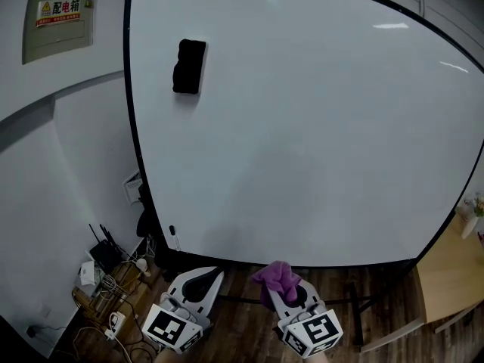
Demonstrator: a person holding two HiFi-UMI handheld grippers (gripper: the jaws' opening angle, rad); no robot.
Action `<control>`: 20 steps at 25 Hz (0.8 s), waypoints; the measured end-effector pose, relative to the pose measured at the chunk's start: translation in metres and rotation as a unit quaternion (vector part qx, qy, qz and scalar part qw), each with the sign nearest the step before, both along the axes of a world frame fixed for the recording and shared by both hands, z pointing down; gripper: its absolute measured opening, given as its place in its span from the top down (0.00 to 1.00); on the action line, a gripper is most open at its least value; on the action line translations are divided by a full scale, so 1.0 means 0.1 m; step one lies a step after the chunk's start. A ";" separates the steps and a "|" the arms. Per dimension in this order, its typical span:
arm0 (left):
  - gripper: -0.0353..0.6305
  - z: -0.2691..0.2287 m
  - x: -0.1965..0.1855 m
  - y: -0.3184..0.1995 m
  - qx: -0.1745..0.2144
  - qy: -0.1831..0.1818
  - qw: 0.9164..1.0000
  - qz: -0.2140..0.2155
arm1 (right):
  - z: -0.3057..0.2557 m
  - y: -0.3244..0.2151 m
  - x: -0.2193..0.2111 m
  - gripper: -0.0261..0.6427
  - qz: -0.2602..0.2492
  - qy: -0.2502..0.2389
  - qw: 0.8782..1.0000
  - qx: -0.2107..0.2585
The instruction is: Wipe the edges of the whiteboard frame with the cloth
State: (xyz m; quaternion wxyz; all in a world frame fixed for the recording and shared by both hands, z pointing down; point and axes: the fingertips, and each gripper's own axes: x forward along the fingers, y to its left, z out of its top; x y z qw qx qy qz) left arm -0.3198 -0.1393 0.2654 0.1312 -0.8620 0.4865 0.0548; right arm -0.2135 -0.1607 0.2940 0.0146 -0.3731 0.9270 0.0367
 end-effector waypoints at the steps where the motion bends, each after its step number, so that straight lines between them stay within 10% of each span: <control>1: 0.92 0.01 -0.05 -0.02 0.000 0.000 1.000 0.006 | 0.02 0.00 -0.05 0.85 0.005 -0.001 1.000 0.000; 20: 0.92 0.01 -0.73 -0.14 0.006 -0.011 0.994 0.106 | 0.05 0.03 -0.72 0.85 0.103 -0.008 0.995 -0.002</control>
